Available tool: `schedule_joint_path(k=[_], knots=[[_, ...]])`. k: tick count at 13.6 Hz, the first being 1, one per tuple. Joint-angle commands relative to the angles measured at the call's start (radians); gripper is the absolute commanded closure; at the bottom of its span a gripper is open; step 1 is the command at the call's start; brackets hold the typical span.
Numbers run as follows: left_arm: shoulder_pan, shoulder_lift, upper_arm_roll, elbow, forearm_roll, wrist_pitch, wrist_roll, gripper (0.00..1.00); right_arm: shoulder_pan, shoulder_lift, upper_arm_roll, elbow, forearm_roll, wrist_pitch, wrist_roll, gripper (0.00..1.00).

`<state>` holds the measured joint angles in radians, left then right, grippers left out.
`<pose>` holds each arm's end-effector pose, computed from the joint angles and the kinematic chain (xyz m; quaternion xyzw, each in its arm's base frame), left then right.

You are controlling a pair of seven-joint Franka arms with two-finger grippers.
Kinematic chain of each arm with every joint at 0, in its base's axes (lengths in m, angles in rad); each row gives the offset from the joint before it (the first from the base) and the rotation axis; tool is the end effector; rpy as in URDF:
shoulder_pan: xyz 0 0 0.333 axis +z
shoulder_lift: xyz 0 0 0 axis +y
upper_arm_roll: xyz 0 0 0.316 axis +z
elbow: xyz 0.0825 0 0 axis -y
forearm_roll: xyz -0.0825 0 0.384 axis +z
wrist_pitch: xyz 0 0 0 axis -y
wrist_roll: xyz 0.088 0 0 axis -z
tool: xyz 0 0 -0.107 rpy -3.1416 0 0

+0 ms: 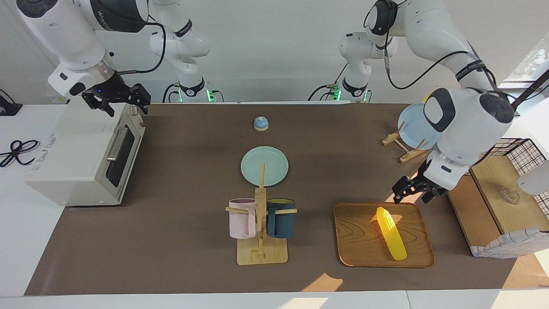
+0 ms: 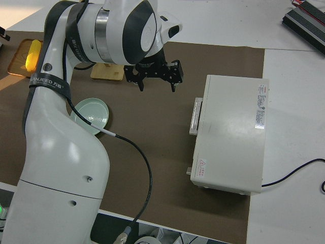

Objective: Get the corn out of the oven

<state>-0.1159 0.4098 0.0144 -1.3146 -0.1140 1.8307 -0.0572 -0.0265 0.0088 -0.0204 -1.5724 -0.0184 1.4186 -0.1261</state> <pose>0.6879 -0.0812 0.5162 0.9971 -0.0111 0.0487 0.0570 0.5389 -0.0274 0.6069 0.9959 0.0388 -0.0817 0.0022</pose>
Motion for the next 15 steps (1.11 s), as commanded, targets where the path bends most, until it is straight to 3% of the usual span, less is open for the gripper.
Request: schedule_joint_path(k=[1,4,8,11,15], knots=[[-0.008,-0.135,0.001,-0.045,0.072,-0.169,-0.016,0.0,-0.01,-0.023,0.005,-0.029,0.021,0.016,0.014,0.0],[-0.01,-0.273,0.001,-0.11,0.079,-0.306,-0.027,0.0,-0.012,-0.024,0.005,-0.029,0.021,0.016,0.014,0.0],[-0.015,-0.429,-0.004,-0.294,0.079,-0.338,-0.058,0.0,-0.012,-0.023,0.005,-0.029,0.021,0.016,0.014,0.0],[-0.007,-0.474,-0.007,-0.399,0.079,-0.27,-0.043,0.0,-0.012,-0.023,0.005,-0.029,0.021,0.016,0.014,0.0],[-0.013,-0.453,-0.016,-0.352,0.085,-0.263,-0.038,0.0,-0.012,-0.023,0.005,-0.029,0.021,0.016,0.014,0.0]])
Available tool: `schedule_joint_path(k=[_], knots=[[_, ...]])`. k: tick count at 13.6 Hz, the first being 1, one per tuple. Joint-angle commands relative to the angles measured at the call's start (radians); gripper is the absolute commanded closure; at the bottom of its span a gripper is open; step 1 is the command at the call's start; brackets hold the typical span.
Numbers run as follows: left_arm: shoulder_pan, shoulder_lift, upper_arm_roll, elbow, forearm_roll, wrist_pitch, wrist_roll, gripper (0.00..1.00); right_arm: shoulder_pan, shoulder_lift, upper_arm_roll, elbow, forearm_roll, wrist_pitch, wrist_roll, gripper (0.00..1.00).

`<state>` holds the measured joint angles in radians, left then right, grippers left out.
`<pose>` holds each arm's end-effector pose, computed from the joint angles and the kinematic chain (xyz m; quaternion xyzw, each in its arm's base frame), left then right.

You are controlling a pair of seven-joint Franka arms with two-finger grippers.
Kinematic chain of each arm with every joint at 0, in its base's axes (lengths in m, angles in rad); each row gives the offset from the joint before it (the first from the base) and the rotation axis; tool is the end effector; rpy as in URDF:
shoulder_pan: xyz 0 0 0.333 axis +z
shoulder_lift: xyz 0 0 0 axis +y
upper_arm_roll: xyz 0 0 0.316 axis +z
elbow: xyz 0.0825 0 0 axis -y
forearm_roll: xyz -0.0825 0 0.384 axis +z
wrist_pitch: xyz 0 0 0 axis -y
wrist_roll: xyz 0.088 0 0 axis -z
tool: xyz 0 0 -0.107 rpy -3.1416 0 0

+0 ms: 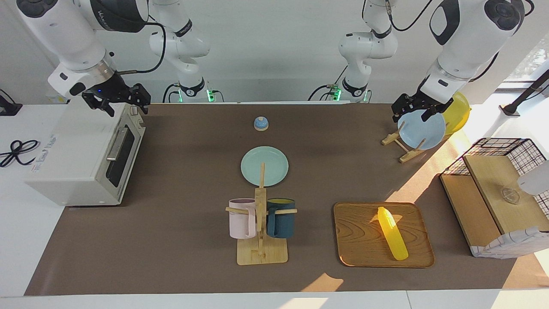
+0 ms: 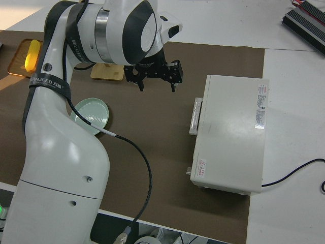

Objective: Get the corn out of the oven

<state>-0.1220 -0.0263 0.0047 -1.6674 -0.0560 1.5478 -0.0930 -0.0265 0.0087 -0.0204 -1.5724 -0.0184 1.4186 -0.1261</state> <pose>0.5362 -0.0693 0.5918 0.9985 -0.0115 -0.0493 0.0230 0.5389 -0.0274 0.6070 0.9959 0.0388 -0.0817 0.0022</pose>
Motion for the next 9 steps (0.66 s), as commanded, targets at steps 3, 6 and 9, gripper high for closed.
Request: schedule_joint_path(k=[3,6,9], knots=[[0.004,-0.009,-0.024,0.006,0.041,0.009,-0.002,0.0,-0.012,-0.022,0.005,-0.029,0.021,0.016,0.014,0.0],[0.004,-0.014,-0.035,0.008,0.059,-0.002,-0.002,0.0,-0.01,-0.022,0.005,-0.029,0.021,0.014,0.014,0.0],[0.005,-0.014,-0.035,0.005,0.058,0.002,0.001,0.0,-0.012,-0.022,0.005,-0.029,0.021,0.016,0.014,0.0]])
